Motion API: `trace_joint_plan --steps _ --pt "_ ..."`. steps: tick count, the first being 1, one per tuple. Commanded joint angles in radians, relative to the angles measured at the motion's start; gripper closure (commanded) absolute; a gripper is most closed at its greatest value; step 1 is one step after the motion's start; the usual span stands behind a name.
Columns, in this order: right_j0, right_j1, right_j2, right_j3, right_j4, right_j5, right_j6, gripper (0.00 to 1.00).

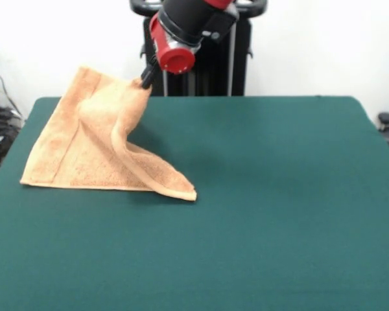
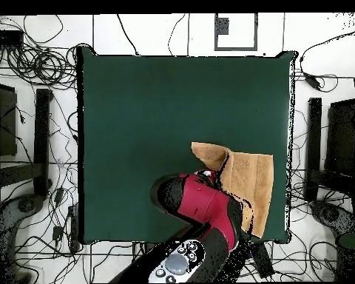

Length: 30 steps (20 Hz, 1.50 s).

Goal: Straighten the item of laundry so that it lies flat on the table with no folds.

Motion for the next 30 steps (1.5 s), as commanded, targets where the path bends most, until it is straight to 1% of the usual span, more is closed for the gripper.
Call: trace_joint_plan --steps 1,5,8,12,15,18,20,23,25,30 --pt "-0.005 -0.032 0.247 0.1 0.083 -0.017 0.134 1.0" --pt "-0.006 -0.049 0.277 0.136 0.089 -0.059 0.143 1.0" --pt "0.018 -0.042 0.258 0.133 0.08 -0.049 0.158 1.0" --pt "0.089 -0.005 0.184 0.095 0.067 0.003 0.194 1.0" --pt "0.113 0.005 0.167 0.089 0.068 0.012 0.202 1.0" --pt "0.121 0.006 0.165 0.096 0.065 -0.008 0.194 1.0" --pt "0.116 -0.003 0.172 0.107 0.056 -0.027 0.174 1.0" --pt "0.078 -0.039 0.226 0.149 0.041 -0.1 0.124 1.0" --pt "0.063 -0.057 0.243 0.169 0.027 -0.126 0.101 1.0" --pt "0.03 -0.106 0.265 0.209 -0.005 -0.156 0.055 1.0"
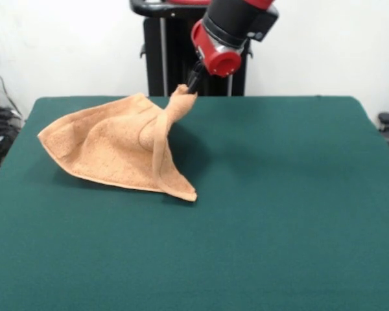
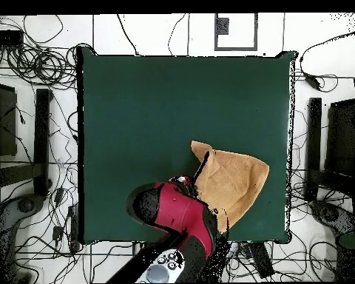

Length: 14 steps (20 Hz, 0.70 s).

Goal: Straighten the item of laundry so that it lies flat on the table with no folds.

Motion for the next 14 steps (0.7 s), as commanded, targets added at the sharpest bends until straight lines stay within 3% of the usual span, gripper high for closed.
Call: trace_joint_plan --steps 1,7,14 --pt "-0.032 -0.04 0.167 0.114 -0.027 -0.103 0.052 1.0" --pt "-0.051 -0.078 0.167 0.155 -0.077 -0.13 0.015 1.0" --pt "-0.109 -0.163 0.252 0.23 -0.15 -0.19 -0.013 1.0"
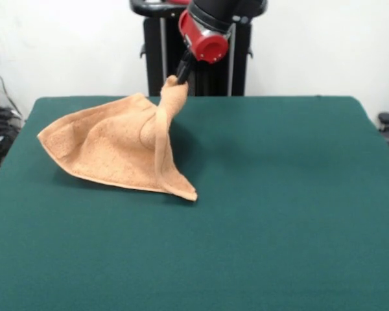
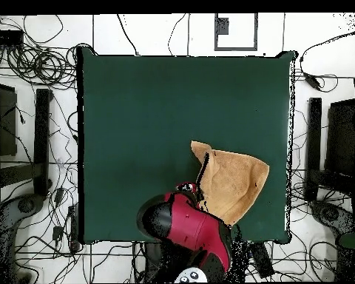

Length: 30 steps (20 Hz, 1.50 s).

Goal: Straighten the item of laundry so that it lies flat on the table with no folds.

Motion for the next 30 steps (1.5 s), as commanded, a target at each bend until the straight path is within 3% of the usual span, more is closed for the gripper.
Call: trace_joint_plan --steps 1,4,9,16,17,24,28,30 --pt "-0.029 -0.058 0.211 0.139 -0.068 -0.09 -0.01 1.0" --pt "-0.039 -0.059 0.252 0.158 -0.078 -0.124 0.021 1.0" --pt "0.008 -0.02 0.237 0.144 -0.059 -0.165 0.09 1.0" --pt "-0.034 -0.076 0.288 0.186 -0.076 -0.191 0.064 1.0" --pt "-0.046 -0.084 0.303 0.194 -0.083 -0.202 0.061 0.0" --pt "-0.102 -0.128 0.366 0.249 -0.08 -0.242 0.095 0.0" --pt "-0.093 -0.17 0.363 0.248 -0.073 -0.172 0.074 0.0" --pt "-0.055 -0.217 0.312 0.227 -0.064 -0.067 0.06 0.0"
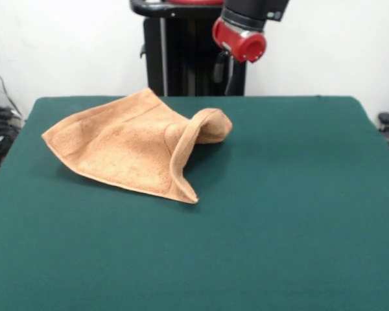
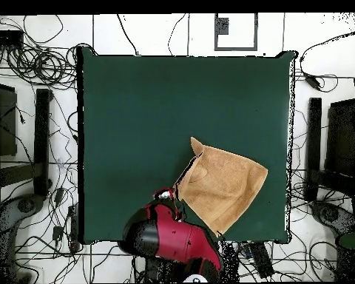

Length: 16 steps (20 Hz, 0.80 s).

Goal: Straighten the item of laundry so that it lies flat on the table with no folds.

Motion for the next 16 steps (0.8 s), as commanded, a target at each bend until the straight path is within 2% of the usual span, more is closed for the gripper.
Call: trace_joint_plan --steps 1,3,6,8,11,16 --pt "0.054 -0.101 0.05 0.043 0.003 0.159 0.056 0.0" --pt "0.035 -0.144 0.014 0.017 -0.019 0.248 0.011 0.0" --pt "0.041 -0.132 -0.112 -0.083 -0.086 0.361 -0.065 0.0" --pt "-0.026 -0.111 -0.088 -0.092 -0.109 0.334 -0.093 0.0" --pt "-0.085 -0.056 -0.076 -0.118 -0.154 0.285 -0.094 0.0" --pt "-0.105 0.104 -0.115 -0.19 -0.239 0.189 -0.024 0.0"
